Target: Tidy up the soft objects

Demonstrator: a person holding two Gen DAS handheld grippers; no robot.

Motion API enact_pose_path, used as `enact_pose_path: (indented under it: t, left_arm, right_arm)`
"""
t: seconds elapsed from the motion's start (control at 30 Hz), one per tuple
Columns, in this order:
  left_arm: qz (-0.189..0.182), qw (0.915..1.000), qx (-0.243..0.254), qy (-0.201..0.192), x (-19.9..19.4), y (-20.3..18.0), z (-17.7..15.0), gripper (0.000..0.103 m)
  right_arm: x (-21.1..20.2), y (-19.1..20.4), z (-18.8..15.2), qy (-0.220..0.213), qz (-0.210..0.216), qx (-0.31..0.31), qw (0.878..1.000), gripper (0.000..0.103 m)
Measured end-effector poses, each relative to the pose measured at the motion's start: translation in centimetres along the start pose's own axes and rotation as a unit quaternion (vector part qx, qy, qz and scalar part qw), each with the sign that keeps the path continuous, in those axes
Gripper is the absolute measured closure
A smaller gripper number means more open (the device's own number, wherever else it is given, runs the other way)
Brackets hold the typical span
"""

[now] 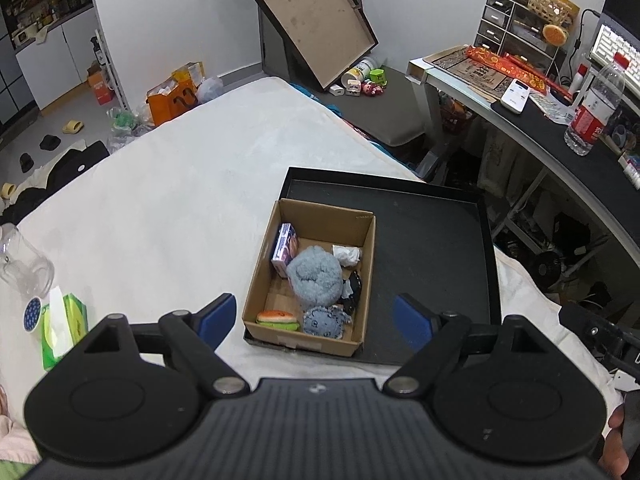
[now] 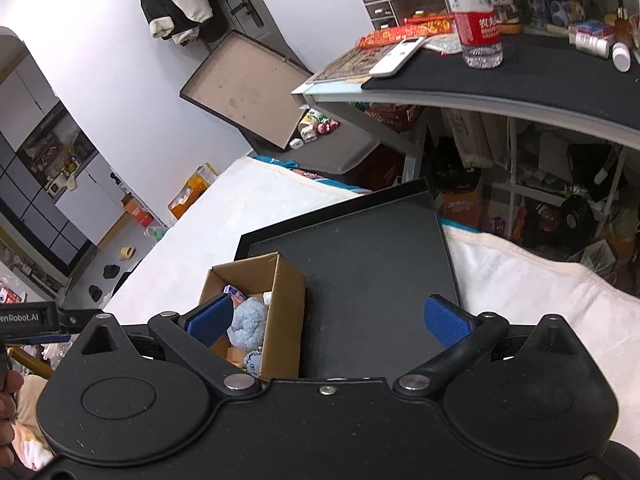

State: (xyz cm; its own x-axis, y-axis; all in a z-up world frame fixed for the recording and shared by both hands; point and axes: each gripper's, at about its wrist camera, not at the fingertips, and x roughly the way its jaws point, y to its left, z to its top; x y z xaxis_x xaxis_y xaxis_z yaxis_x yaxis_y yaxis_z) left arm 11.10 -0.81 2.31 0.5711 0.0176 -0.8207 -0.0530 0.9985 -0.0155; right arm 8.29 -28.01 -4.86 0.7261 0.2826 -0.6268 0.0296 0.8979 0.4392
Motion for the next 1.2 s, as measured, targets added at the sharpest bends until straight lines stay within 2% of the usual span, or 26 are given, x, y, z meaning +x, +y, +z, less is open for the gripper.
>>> enact_pose_path:
  t: [0.57, 0.87, 1.1, 1.2]
  left_arm:
    - [-0.026, 0.999, 0.014, -0.033, -4.3, -1.1, -3.7, 0.014]
    - [-0.029, 0.9984, 0.022, -0.043, -4.9, -1.4, -5.3, 0.014]
    - [-0.023, 0.9968, 0.033, -0.069, -5.4, -1.9, -6.1, 0.014]
    - [-0.021, 0.9978, 0.027, -0.057, -5.0, -1.7, -6.6, 0.014]
  right_arm:
    - [-4.5, 1.4, -1.2, -0.019, -0.014, -0.04, 0.999, 0.0]
    - [-5.9, 1.9, -1.8, -0.013, -0.026, -0.057, 0.998, 0.0]
    - [-6.8, 3.1, -2.1, -0.015, -0.034, -0.074, 0.997, 0.0]
    - [-7.0, 3.6, -1.9, -0.014, -0.038, -0.081, 0.996, 0.0]
